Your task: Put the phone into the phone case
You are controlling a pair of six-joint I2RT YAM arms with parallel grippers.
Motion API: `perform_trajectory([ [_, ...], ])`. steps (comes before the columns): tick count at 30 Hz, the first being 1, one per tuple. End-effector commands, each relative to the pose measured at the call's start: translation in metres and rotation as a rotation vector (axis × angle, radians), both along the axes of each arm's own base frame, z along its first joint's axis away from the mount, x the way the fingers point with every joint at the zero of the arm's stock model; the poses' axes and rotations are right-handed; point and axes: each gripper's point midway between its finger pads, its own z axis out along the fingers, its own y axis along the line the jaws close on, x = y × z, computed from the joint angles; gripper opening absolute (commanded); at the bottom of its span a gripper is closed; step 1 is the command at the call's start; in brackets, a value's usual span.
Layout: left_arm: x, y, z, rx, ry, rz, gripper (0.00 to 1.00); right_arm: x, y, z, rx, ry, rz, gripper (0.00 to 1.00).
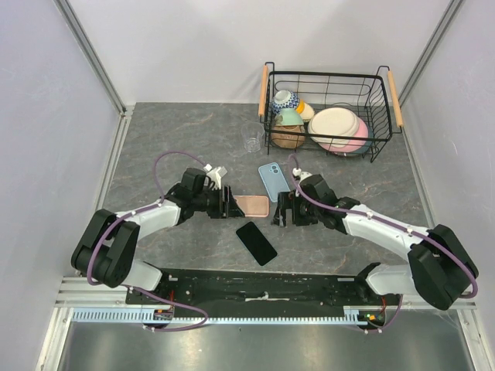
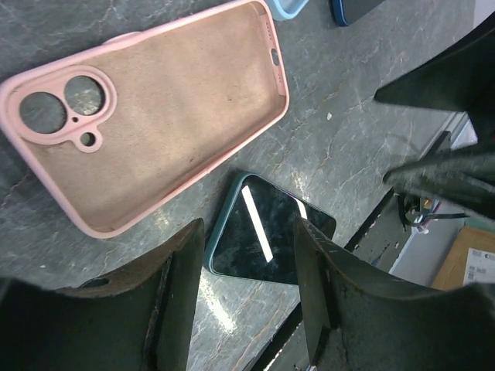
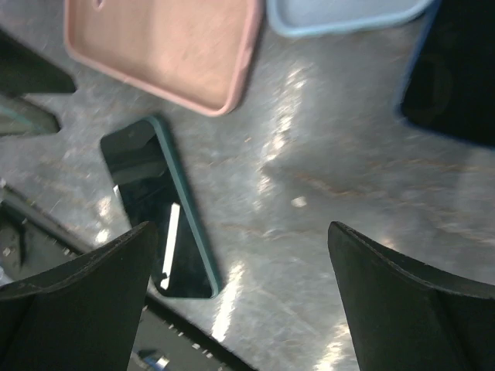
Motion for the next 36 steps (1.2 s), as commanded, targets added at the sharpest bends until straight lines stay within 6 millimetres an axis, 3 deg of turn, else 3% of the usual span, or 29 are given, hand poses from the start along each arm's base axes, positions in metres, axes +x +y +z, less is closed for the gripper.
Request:
perform_trajectory([
  [1, 0.012, -0.012, 0.015, -0.007, -0.120, -0.048, 0.57, -0.032, 0.023, 0.003, 0.103, 0.098, 0.048, 0.98],
  [5, 0.003, -0.013, 0.012, -0.007, -0.100, -0.071, 0.57, -0.057, 0.015, -0.004, 0.079, 0.198, 0.059, 0.98],
  [10, 0.000, -0.011, 0.005, 0.006, -0.091, -0.069, 0.57, -0.084, 0.018, 0.003, 0.151, 0.297, 0.099, 0.98],
  [16, -0.004, -0.010, -0.006, 0.027, -0.046, -0.072, 0.57, -0.113, 0.013, -0.014, 0.169, 0.421, 0.125, 0.98],
  [24, -0.006, -0.008, -0.024, 0.068, 0.013, -0.075, 0.57, -0.116, 0.031, -0.009, 0.312, 0.482, 0.103, 0.98],
  [30, -0.008, -0.010, -0.025, 0.071, 0.031, -0.065, 0.56, -0.114, 0.051, -0.003, 0.444, 0.521, 0.106, 0.98],
  [36, -0.016, -0.014, -0.028, 0.082, 0.049, -0.088, 0.56, -0.119, 0.058, -0.012, 0.478, 0.585, 0.098, 0.98],
])
